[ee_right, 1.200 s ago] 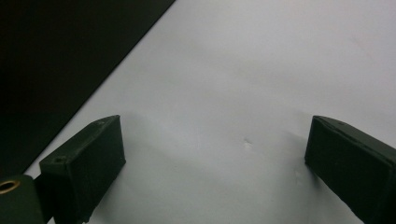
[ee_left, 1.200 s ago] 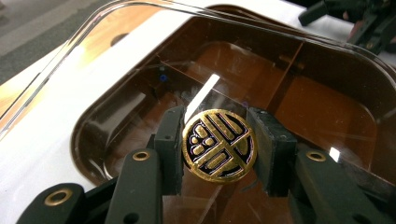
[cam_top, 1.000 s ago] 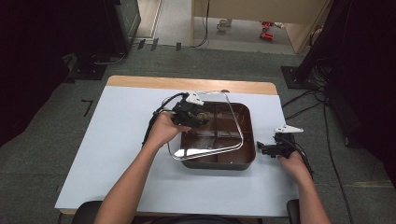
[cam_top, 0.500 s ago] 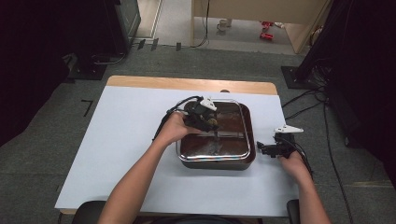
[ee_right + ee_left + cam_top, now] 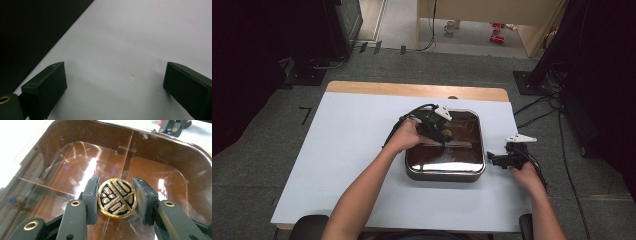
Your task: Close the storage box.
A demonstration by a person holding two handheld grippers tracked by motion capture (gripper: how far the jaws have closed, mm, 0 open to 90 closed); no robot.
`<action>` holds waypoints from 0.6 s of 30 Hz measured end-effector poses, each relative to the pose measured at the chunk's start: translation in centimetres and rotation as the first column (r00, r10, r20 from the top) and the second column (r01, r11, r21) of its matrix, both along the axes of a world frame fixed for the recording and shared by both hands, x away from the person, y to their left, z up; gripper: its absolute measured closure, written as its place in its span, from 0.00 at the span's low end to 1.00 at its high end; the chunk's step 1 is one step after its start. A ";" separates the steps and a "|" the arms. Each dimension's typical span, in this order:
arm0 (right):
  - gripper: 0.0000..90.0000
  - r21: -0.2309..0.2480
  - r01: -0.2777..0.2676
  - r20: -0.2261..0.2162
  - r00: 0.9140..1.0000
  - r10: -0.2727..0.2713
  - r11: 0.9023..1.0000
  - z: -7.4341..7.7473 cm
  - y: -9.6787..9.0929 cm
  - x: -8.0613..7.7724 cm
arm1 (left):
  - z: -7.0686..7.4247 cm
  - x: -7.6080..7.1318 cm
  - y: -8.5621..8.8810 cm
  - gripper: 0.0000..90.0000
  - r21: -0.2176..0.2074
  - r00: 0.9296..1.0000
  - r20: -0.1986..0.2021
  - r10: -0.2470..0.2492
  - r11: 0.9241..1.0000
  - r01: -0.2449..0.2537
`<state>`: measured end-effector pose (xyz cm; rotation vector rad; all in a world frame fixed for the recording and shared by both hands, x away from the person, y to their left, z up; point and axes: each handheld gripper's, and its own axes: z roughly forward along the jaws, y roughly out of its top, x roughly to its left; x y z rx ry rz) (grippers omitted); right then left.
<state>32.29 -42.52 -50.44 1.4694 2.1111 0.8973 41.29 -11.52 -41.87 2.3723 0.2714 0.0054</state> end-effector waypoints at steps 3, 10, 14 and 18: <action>0.05 0.000 0.000 0.000 1.000 0.000 1.000 0.0 0.0 0.0 | -0.2 0.1 0.2 0.66 -0.018 1.000 -0.013 0.004 1.000 -0.004; 0.05 0.001 0.001 0.000 1.000 -0.001 1.000 0.0 0.0 0.0 | 0.0 0.2 0.3 0.54 -0.032 0.998 -0.016 0.063 0.997 -0.063; 0.05 0.000 0.000 0.000 1.000 0.000 1.000 0.0 0.0 0.0 | 0.4 0.1 0.7 0.48 -0.032 0.996 -0.019 0.084 0.996 -0.084; 0.05 0.000 0.000 0.000 1.000 0.000 1.000 0.0 0.0 0.0 | 1.1 0.2 1.4 0.44 -0.045 0.992 -0.047 0.119 0.992 -0.121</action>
